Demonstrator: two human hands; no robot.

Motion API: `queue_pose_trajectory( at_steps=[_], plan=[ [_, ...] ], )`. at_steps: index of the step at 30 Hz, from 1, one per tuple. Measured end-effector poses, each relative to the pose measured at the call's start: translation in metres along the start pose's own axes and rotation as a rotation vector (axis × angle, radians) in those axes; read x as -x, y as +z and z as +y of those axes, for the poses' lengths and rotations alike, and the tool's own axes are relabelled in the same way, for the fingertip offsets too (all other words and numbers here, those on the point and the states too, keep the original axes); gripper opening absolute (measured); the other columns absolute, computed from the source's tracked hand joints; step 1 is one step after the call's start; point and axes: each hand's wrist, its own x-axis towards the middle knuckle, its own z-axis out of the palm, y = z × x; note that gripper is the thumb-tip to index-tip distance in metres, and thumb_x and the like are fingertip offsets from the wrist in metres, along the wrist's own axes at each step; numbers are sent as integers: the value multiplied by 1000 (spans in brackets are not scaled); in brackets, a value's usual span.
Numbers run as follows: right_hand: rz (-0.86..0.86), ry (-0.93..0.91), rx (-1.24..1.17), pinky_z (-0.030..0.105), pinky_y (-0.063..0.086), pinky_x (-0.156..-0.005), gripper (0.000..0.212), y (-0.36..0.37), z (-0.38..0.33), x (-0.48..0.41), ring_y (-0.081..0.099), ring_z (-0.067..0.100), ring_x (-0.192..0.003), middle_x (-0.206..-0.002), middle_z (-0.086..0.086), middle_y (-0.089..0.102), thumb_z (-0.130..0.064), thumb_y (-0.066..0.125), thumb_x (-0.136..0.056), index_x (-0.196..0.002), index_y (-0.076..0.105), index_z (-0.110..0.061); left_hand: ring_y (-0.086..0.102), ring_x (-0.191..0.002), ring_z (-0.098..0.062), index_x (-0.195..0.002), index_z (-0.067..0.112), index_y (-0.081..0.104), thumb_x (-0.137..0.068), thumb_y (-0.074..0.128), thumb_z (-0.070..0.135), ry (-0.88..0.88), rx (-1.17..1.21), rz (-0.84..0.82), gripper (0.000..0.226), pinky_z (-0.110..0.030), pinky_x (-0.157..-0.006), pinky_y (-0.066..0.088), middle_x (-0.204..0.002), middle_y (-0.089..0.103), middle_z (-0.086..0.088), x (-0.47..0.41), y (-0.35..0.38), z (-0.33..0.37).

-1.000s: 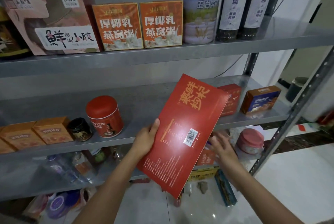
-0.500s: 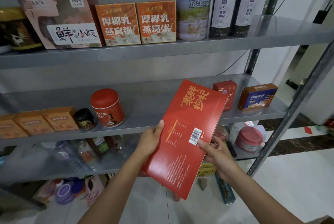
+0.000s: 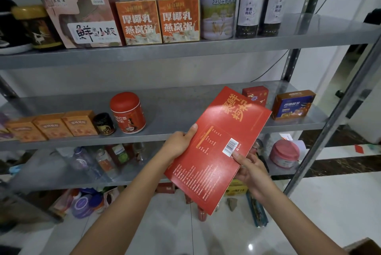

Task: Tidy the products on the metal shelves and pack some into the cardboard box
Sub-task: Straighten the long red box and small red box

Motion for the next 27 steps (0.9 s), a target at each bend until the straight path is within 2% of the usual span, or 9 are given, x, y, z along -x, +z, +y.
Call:
queue_pose_trajectory(
  at_steps=[3,7,10,13,16,18,21,24,27],
  plan=[
    [19,9,-36,39,59,-69,64,-6,0,5,68,33,-100,-115,17,68,-25,75,-68,-124,52,-3,70,-87,-23,-93,10,73,-87,27,80,33,-38,-8,84,-44,-92,53,-91,74,-6,-2,4,4],
    [8,29,-97,37,59,-65,67,-12,0,13,71,27,-90,-110,13,70,-19,75,-68,-128,50,-3,70,-81,-21,-91,6,74,-87,33,79,96,-92,12,83,-42,-88,55,-86,74,-6,1,5,16],
    [-24,81,-116,38,59,-68,68,-14,3,19,70,31,-92,-114,17,69,-17,76,-69,-131,49,-4,71,-75,-23,-86,-1,72,-85,38,79,160,-136,12,87,-41,-81,58,-80,74,-9,3,1,24],
    [-94,100,-141,41,59,-69,58,-20,-3,24,69,34,-96,-111,17,70,-19,78,-74,-125,54,-6,70,-66,-25,-74,-3,67,-84,42,78,209,-191,10,86,-39,-71,56,-72,73,-10,4,-7,31],
    [-84,63,-280,47,59,-73,49,-35,-12,26,67,32,-101,-105,13,70,-15,75,-72,-117,57,-11,62,-54,-22,-62,5,61,-84,44,77,257,-324,-16,77,-34,-59,47,-62,66,-12,8,-16,36],
    [-58,42,-290,45,60,-73,54,-42,-14,28,69,29,-96,-100,12,72,-14,80,-65,-114,58,-11,65,-56,-23,-64,3,65,-84,44,76,271,-342,-54,79,-34,-59,49,-64,70,-11,11,-16,38],
    [-21,41,-268,39,61,-71,42,-45,-12,32,73,24,-84,-92,8,74,-12,74,-68,-107,59,-12,71,-64,-23,-76,3,73,-85,43,75,264,-309,-98,79,-40,-71,58,-70,74,-6,14,-12,39],
    [-7,31,-261,40,60,-78,47,-49,-10,36,72,25,-88,-97,9,74,-13,78,-66,-109,59,-13,72,-65,-21,-80,8,75,-85,41,77,241,-311,-125,77,-43,-76,60,-71,74,-3,17,-9,42],
    [41,10,-241,43,56,-82,38,-51,-9,40,71,26,-89,-98,10,74,-10,68,-73,-109,59,-13,70,-75,-21,-83,15,74,-86,39,76,230,-435,-35,71,-38,-73,56,-79,74,-1,20,-2,46]
  ],
)
